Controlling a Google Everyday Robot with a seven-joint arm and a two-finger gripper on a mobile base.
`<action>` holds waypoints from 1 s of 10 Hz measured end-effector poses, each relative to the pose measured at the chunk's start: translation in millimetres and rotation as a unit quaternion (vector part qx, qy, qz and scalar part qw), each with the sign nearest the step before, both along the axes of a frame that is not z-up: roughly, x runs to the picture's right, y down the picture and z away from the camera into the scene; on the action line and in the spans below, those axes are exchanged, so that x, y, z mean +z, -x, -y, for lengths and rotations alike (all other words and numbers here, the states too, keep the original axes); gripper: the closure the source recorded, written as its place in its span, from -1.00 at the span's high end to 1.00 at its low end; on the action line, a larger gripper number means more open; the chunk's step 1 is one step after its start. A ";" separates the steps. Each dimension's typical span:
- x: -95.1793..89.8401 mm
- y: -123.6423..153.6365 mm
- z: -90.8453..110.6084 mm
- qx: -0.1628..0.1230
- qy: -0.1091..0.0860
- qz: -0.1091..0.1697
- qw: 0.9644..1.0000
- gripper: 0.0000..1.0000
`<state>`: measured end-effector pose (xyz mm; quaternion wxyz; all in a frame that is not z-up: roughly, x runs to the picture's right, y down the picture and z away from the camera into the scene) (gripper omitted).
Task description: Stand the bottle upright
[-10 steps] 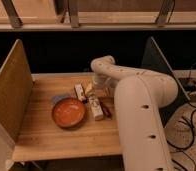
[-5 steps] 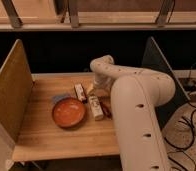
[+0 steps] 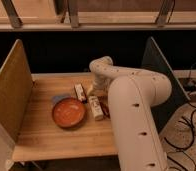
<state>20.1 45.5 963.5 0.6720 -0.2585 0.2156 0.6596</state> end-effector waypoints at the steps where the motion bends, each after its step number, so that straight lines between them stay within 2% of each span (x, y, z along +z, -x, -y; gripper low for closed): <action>1: 1.5 4.8 -3.3 0.002 0.004 0.003 1.000 0.13; 5: 1.1 14.6 -6.4 0.000 0.006 0.015 1.000 -0.66; 7: -5.8 15.4 3.1 0.000 -0.008 0.011 1.000 -0.98; 8: -11.5 14.4 11.3 -0.001 -0.020 0.006 1.000 -1.00; 10: -28.4 13.2 38.1 -0.012 -0.060 0.002 0.998 -1.00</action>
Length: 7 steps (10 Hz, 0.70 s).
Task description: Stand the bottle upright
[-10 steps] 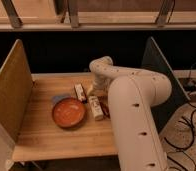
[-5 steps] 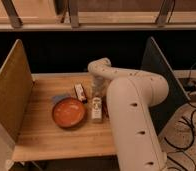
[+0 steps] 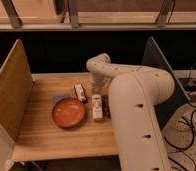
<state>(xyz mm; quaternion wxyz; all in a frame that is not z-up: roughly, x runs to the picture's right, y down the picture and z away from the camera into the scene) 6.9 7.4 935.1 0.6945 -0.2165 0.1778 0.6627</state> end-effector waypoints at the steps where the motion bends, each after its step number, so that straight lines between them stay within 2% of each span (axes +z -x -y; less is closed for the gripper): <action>1: -15.1 3.0 19.7 -0.012 -0.032 0.003 0.999 -1.00; 2: -26.8 7.1 33.7 -0.024 -0.059 0.009 0.998 -1.00; 3: -38.3 13.1 46.6 -0.042 -0.088 0.017 0.995 -1.00; 4: -44.3 16.1 52.5 -0.057 -0.107 0.022 0.992 -1.00; 6: -52.4 21.0 61.3 -0.097 -0.148 0.030 0.984 -1.00; 7: -57.3 26.6 65.2 -0.111 -0.171 0.043 0.978 -1.00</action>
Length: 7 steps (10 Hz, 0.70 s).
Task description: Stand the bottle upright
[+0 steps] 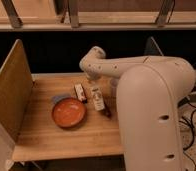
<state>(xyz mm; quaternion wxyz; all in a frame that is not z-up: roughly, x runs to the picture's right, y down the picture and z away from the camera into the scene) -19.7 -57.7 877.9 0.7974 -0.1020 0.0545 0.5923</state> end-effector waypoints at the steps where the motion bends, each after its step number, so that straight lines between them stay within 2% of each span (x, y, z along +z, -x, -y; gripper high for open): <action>1: -2.7 2.7 1.7 -0.005 -0.010 0.007 1.000 -1.00; 2: -4.2 3.8 2.1 -0.009 -0.015 0.012 1.000 -1.00; 5: -4.5 5.4 2.6 -0.007 -0.016 0.014 1.000 -1.00; 7: -3.2 7.2 7.2 0.005 -0.023 0.023 0.999 -1.00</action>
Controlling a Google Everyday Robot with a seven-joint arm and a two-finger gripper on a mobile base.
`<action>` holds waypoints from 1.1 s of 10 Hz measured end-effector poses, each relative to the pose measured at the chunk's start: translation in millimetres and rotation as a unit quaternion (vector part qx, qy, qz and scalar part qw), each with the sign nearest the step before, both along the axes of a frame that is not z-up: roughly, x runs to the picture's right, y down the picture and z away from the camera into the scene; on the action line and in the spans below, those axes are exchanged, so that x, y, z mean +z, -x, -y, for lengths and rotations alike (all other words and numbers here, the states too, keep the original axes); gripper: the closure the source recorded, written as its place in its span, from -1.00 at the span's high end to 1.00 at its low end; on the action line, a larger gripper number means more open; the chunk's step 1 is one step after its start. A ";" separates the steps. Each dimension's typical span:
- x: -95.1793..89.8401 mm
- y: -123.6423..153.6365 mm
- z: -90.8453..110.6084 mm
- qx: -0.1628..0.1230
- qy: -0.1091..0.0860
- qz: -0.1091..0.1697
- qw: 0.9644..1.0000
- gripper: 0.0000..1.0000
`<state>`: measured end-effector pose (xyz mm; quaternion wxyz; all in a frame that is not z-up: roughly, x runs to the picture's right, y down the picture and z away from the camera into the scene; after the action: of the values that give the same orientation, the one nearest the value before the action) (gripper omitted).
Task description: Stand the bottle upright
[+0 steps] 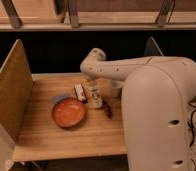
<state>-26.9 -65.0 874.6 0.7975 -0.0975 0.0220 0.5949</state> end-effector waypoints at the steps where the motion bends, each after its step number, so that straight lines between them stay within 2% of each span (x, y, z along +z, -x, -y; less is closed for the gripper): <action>1: 1.0 1.3 3.9 0.002 -0.006 0.005 1.000 -1.00; 4: 3.9 7.2 20.0 -0.001 -0.033 0.021 0.999 -1.00; 6: 5.6 14.0 25.7 -0.011 -0.050 0.041 0.998 -1.00; 9: 12.0 21.0 21.8 -0.027 -0.068 0.085 0.994 -1.00; 11: 17.2 24.3 10.9 -0.043 -0.067 0.113 0.990 -1.00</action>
<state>-51.3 -75.9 891.8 0.8246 -0.1089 -0.1041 0.5453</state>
